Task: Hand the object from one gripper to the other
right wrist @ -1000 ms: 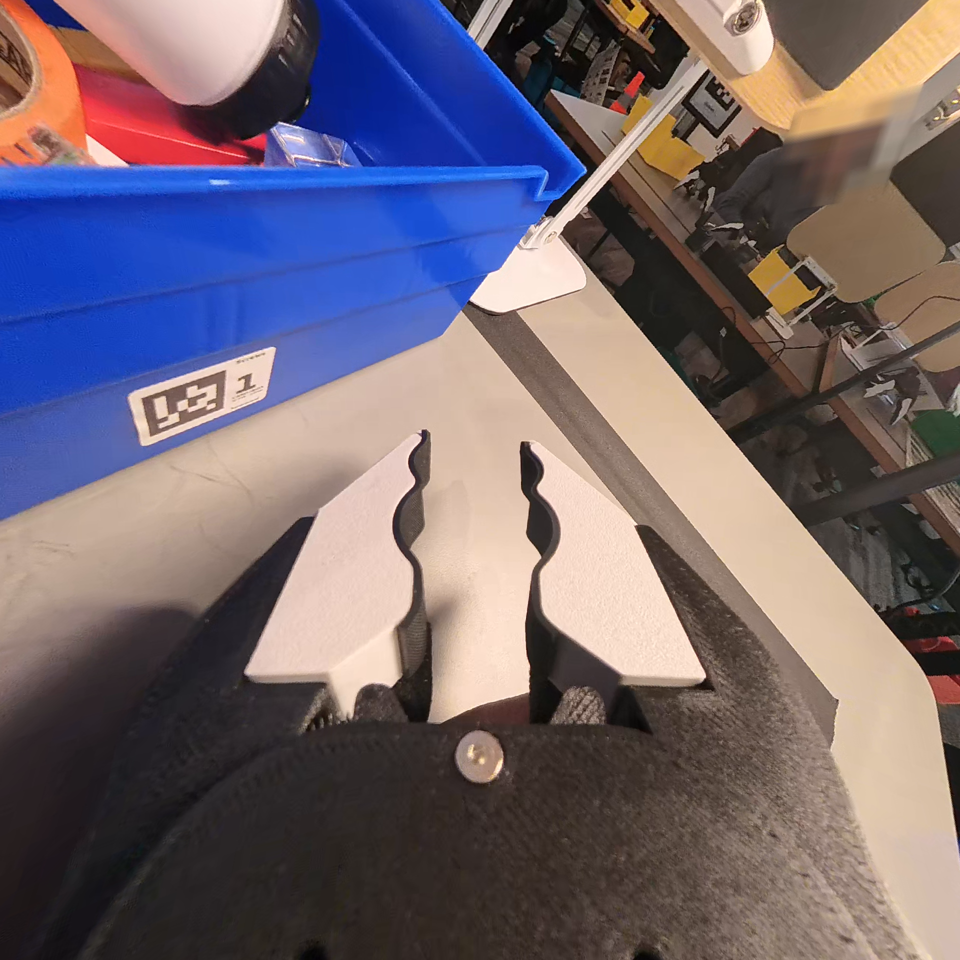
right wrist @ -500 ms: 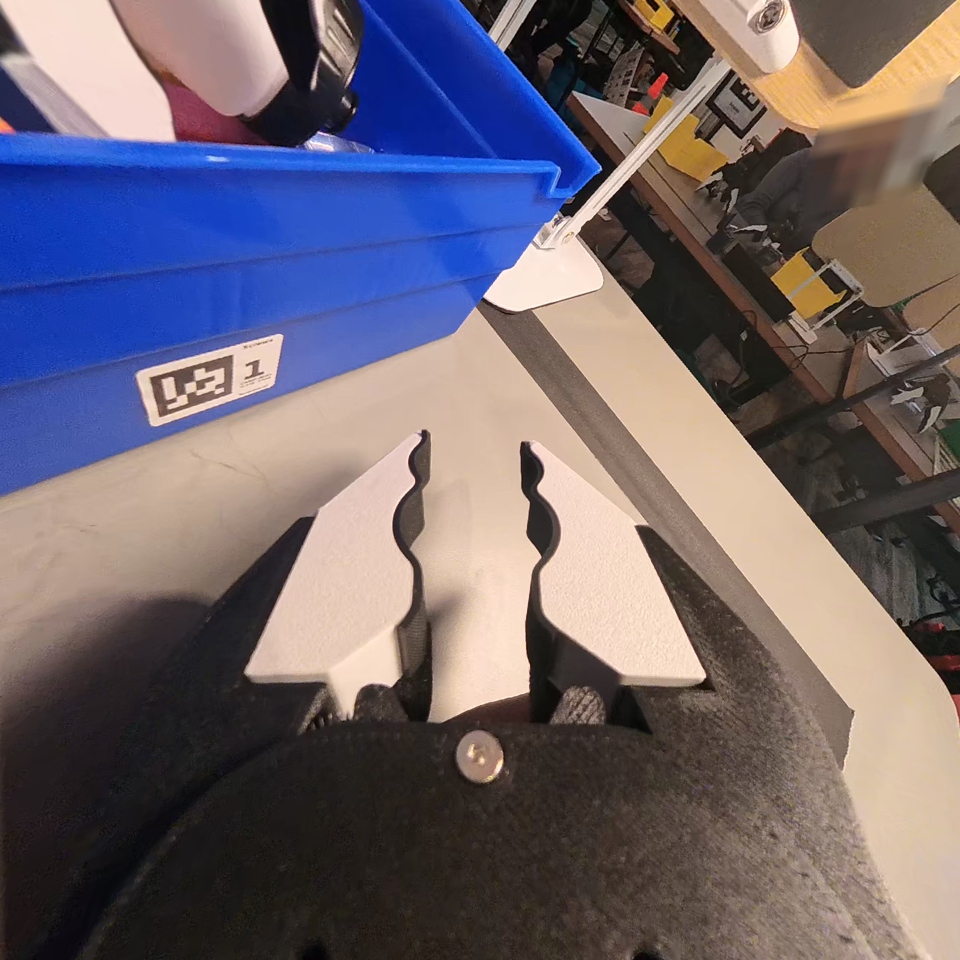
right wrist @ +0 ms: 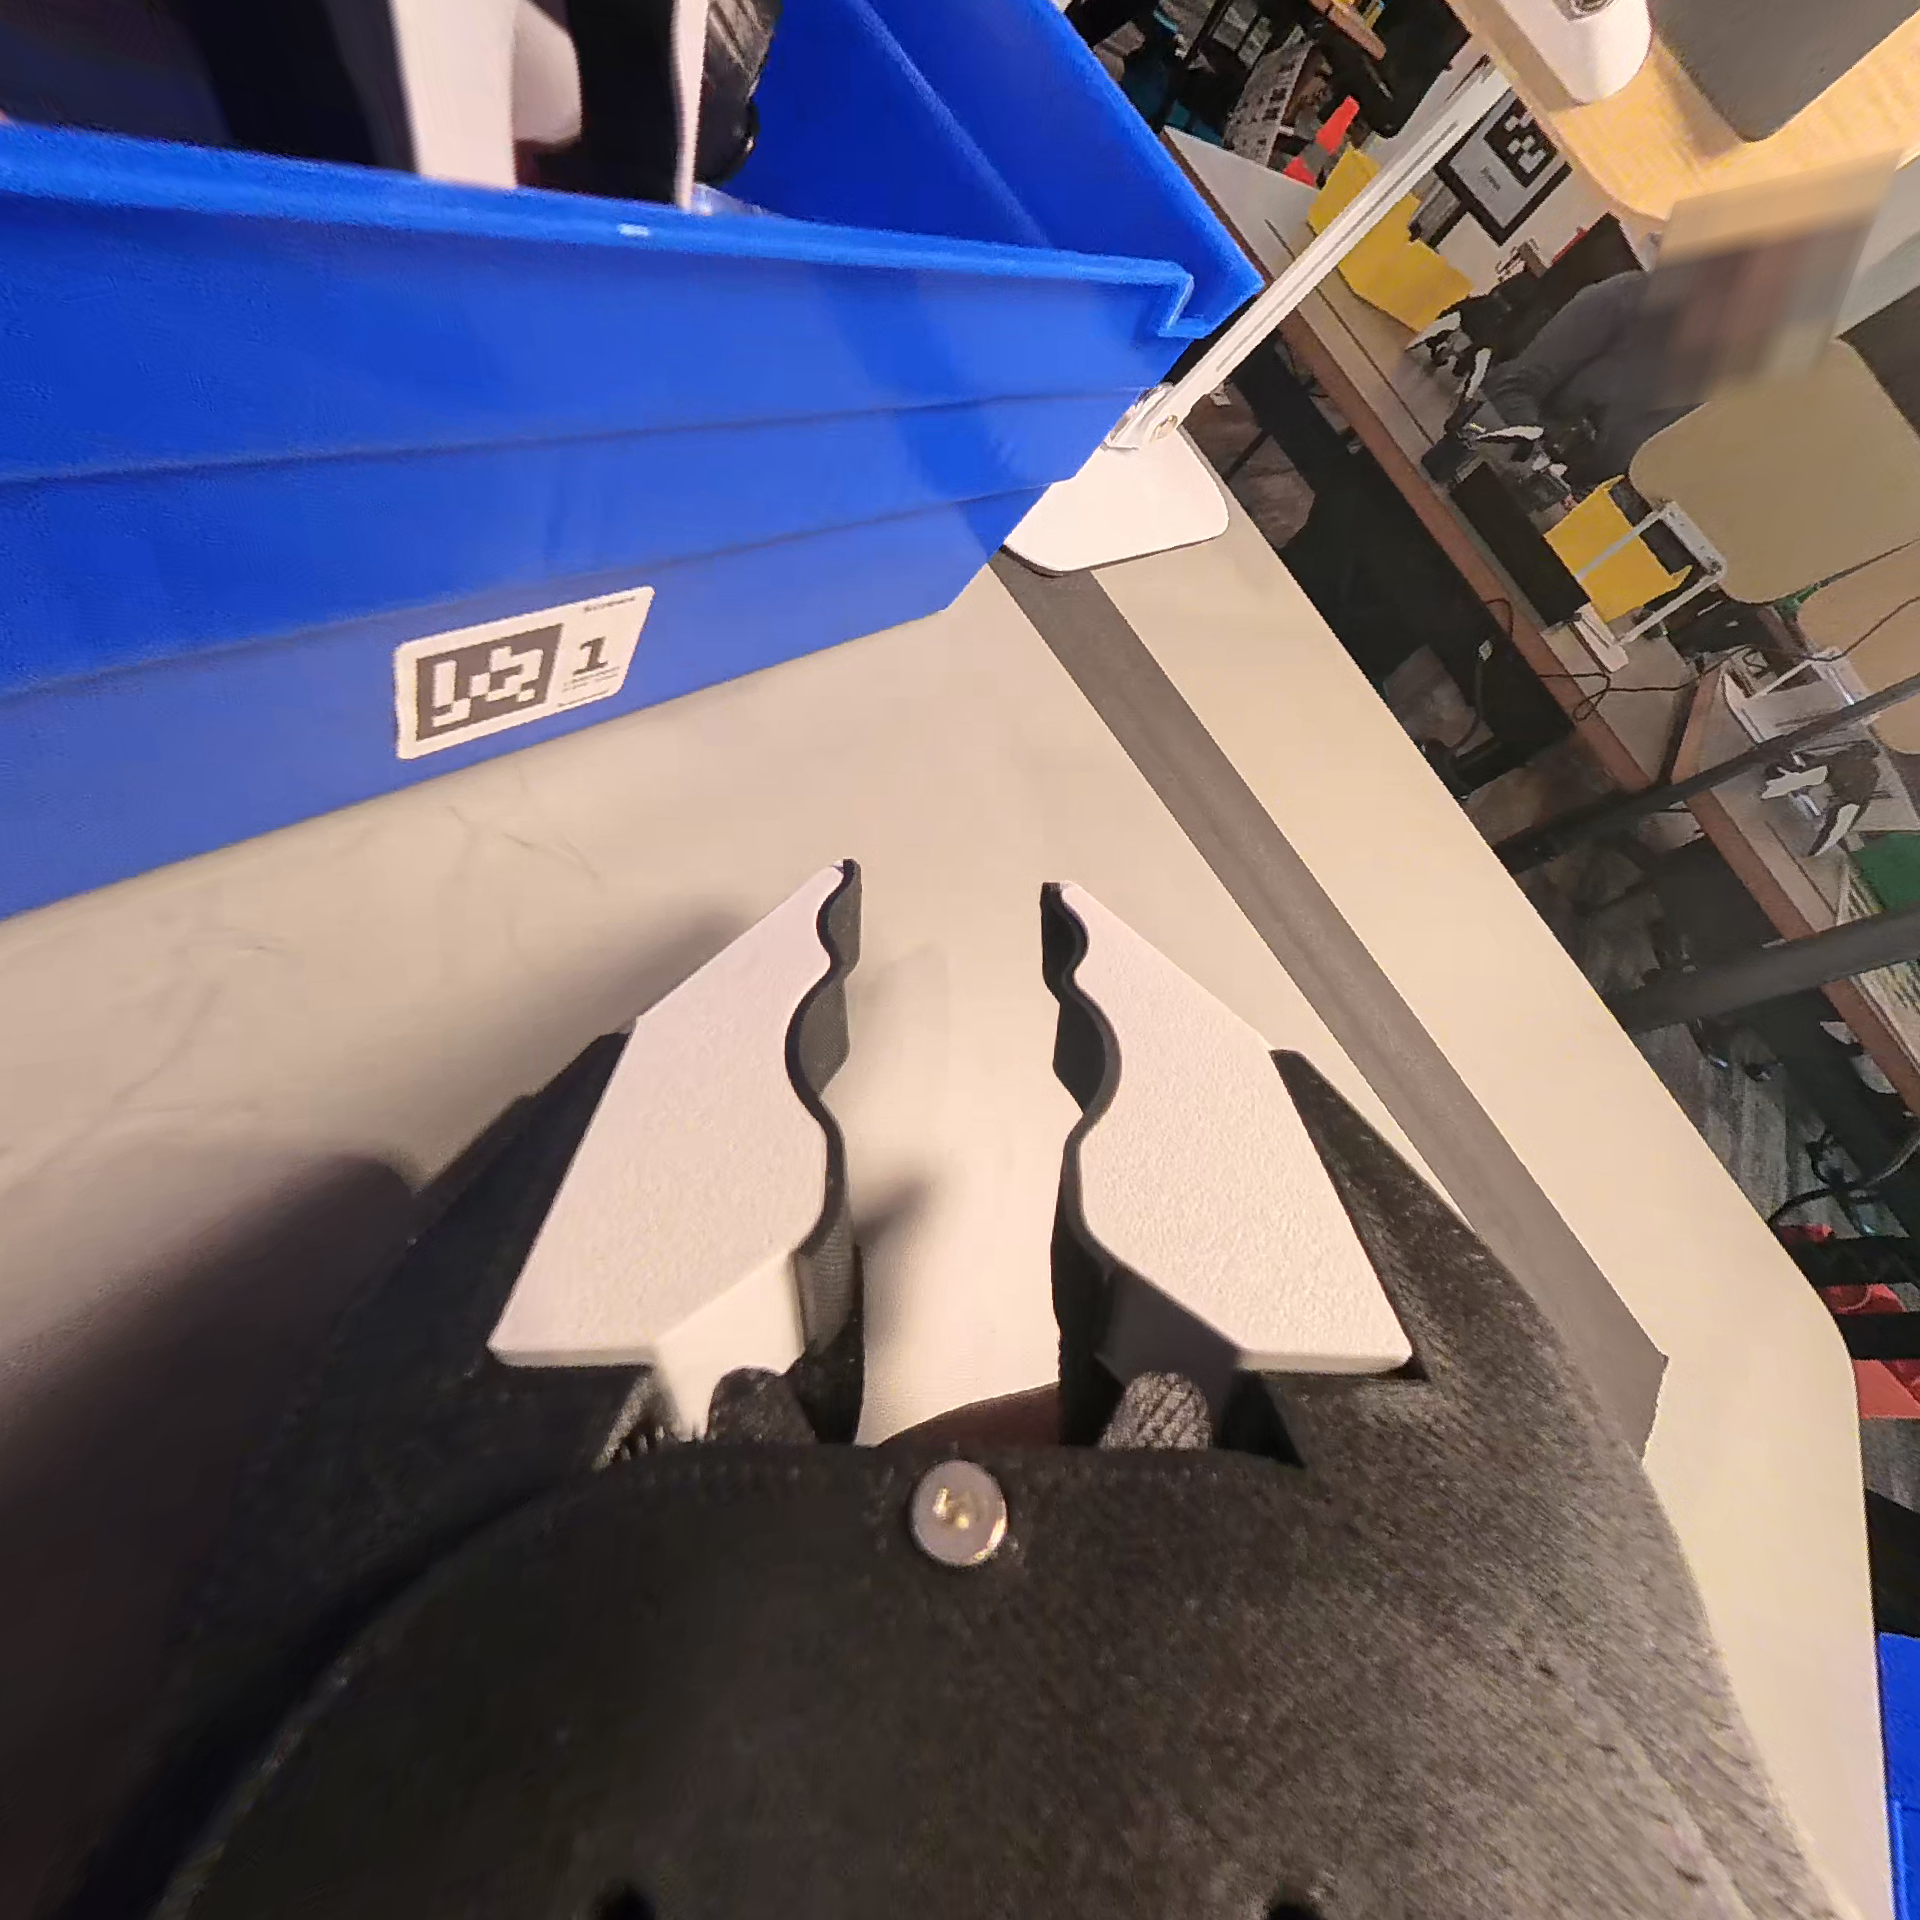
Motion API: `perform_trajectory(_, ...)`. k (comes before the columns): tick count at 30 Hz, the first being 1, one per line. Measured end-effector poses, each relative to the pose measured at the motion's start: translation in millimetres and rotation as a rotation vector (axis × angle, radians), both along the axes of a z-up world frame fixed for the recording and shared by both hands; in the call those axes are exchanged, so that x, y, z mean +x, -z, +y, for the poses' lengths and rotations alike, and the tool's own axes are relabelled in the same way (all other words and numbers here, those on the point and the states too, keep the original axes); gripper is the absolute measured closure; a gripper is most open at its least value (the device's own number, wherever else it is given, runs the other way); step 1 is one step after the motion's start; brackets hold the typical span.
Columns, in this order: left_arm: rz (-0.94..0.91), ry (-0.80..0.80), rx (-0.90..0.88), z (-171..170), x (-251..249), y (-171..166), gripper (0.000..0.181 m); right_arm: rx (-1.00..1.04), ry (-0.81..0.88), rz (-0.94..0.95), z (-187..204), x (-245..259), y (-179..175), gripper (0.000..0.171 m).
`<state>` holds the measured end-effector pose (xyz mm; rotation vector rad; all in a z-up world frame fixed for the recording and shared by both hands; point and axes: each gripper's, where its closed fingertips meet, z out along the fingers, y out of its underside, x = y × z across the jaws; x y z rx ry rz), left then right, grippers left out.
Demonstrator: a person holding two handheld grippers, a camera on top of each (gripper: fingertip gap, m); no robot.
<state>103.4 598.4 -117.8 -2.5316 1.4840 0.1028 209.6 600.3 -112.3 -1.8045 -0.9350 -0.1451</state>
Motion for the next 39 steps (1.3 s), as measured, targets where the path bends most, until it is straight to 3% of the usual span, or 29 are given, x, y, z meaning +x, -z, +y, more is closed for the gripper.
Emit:
perform_trajectory(9,-0.068,-0.016,-0.027,-3,13,15,0.137,0.010,0.001,-0.012,-1,0,0,0.135)
perform_trajectory(15,-0.138,0.011,0.064,-9,9,-22,0.142,0.016,0.010,-0.003,-1,1,-2,0.135)
perform_trajectory(23,-0.452,0.035,0.100,-32,18,-75,0.142,0.017,0.039,0.038,-10,6,-6,0.135)
perform_trajectory(31,-0.736,-0.056,0.180,-39,-10,-95,0.144,0.013,0.093,0.085,-42,12,-11,0.135)
perform_trajectory(34,-0.934,-0.060,0.194,-53,-14,-112,0.144,0.047,0.123,0.145,-56,11,-31,0.135)
perform_trajectory(39,-1.089,-0.077,0.301,-71,-24,-119,0.144,0.223,0.144,0.338,-91,-8,-103,0.136)
